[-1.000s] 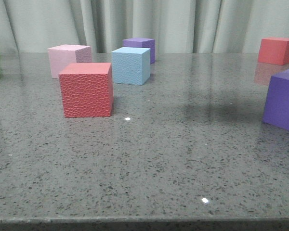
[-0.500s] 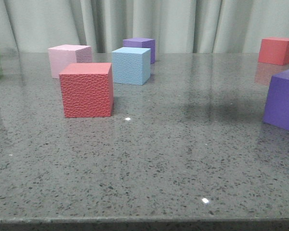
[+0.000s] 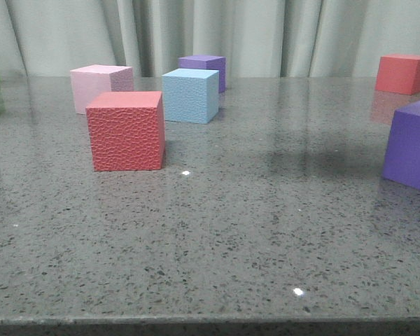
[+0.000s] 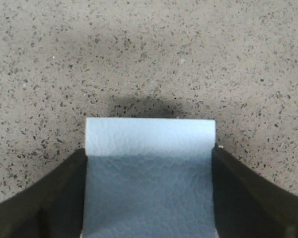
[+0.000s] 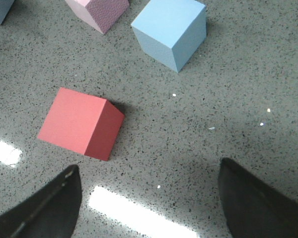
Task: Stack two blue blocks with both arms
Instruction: 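Grasp the other light blue cube with the left gripper and lift, then carry the held blue cube over the placed blue cube and lower it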
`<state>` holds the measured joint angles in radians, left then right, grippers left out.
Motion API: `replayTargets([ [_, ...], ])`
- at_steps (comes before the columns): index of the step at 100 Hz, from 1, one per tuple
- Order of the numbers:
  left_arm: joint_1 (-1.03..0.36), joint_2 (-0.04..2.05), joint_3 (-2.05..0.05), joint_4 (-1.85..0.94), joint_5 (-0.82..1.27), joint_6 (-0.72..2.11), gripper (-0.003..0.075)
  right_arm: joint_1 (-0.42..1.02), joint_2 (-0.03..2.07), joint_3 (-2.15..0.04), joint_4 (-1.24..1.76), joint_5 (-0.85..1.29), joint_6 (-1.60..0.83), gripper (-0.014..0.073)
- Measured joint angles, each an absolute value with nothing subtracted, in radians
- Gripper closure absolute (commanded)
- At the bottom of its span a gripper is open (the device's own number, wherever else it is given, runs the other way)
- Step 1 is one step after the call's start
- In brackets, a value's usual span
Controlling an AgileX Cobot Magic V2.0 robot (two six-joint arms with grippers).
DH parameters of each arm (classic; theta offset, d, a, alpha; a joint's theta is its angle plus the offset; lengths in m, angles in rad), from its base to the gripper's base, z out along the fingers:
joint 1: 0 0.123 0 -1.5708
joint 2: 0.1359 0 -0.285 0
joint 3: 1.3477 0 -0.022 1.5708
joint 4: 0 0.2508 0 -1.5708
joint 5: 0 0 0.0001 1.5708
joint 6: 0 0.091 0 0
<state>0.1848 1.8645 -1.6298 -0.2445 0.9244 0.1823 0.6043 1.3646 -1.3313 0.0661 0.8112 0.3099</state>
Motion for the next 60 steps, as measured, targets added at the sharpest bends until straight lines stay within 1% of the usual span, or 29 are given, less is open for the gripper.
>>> replayTargets([
  [10, 0.18, 1.866, -1.659, -0.247, 0.957, 0.182, 0.0377, 0.604, 1.365, -1.331, 0.066, 0.811, 0.31, 0.0025],
  [24, 0.142, 1.868, -1.756, -0.247, 1.011, 0.182, 0.0377, 0.604, 1.365, -1.331, 0.066, 0.811, 0.308, 0.0025],
  [41, 0.028, 1.868, -1.918, -0.242, 1.08, 0.18, 0.0385, 0.604, 1.365, -1.331, 0.066, 0.811, 0.308, 0.0025],
  [60, -0.106, 1.868, -2.066, -0.194, 1.15, 0.089, 0.0385, 0.604, 1.365, -1.331, 0.066, 0.807, 0.308, 0.0025],
])
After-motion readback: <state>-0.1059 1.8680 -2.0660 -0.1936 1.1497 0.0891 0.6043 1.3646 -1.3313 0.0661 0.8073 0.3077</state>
